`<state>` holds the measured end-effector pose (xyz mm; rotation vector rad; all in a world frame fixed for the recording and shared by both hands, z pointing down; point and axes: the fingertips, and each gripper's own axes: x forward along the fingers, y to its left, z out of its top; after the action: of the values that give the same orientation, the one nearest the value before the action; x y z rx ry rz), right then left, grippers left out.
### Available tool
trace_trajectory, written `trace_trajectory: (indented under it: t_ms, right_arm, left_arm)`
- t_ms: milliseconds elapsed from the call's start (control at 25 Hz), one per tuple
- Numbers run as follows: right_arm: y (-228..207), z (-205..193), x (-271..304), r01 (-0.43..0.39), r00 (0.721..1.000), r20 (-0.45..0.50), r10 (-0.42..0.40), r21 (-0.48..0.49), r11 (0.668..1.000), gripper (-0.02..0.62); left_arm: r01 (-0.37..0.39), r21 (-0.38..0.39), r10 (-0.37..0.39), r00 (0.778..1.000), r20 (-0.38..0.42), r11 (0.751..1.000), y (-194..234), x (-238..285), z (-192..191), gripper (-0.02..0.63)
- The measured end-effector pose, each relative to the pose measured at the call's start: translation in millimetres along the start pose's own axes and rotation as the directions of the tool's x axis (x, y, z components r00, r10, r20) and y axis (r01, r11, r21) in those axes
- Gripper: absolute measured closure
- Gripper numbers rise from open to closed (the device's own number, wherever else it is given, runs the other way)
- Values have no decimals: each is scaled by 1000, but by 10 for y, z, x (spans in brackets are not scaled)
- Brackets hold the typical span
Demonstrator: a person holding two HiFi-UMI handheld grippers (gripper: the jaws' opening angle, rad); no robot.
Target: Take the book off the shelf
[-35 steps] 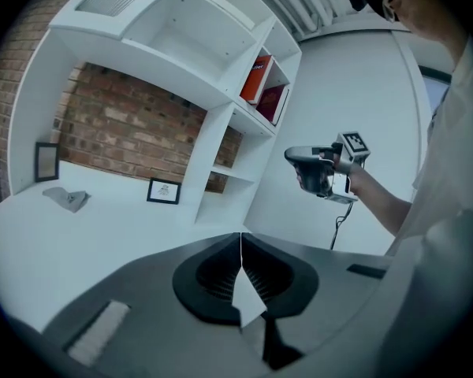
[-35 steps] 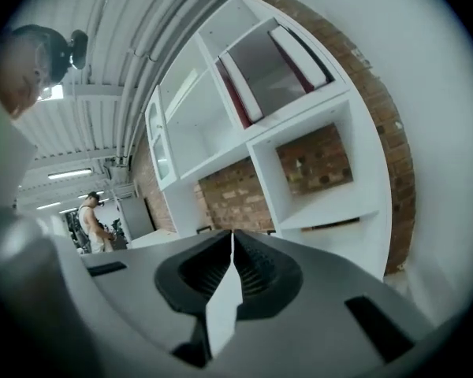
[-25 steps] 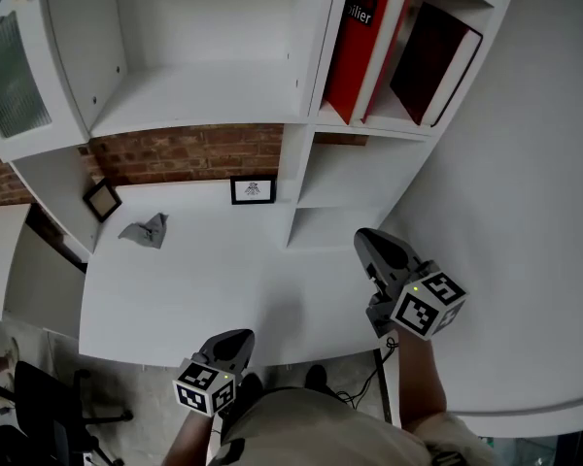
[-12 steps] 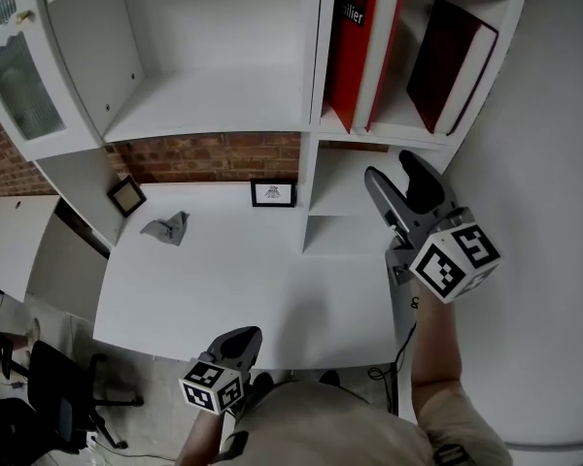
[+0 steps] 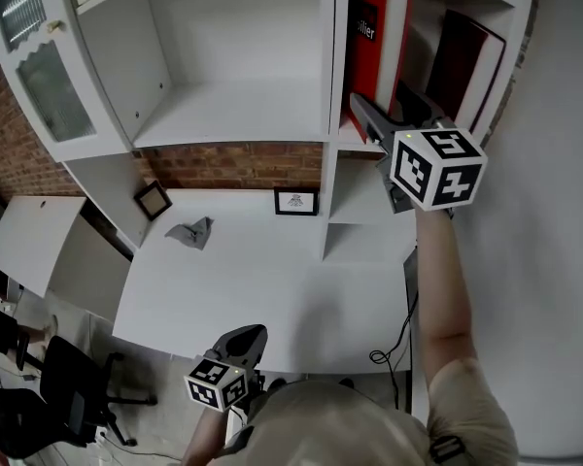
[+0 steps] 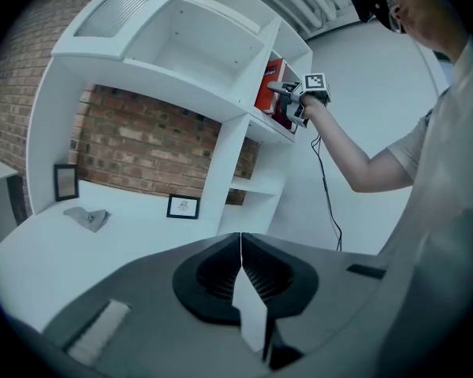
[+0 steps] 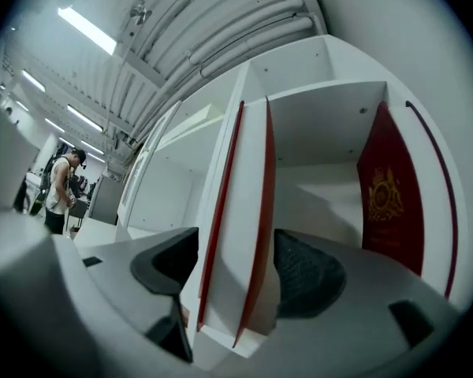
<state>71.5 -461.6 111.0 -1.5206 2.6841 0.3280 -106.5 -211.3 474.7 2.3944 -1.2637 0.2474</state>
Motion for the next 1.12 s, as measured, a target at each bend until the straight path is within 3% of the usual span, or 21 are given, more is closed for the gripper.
trace_trajectory:
  t_ms: [160,200,560,1120]
  right_arm:
    - [-37,-133,122,35,997,-60,-39,-55,998,345]
    - [-55,-146,130,44,997,-57,-47,-54,998,379]
    - [-96,-102,-97,85,996,3,-85,21,996,417]
    - [-74,3,-609,12,991,127,-36,189,982,430]
  left_arm:
    - [-4,-5,4,1000,-1,1000,40,-38,-15,600]
    - [-2,-7,2,1000,-2,1000,48,-37,-18,600]
    - [-10,-24,10,1000,0,1000,216,-78,-51,600]
    - [-22,-22,23,999,35,1000,295,-112,84,600]
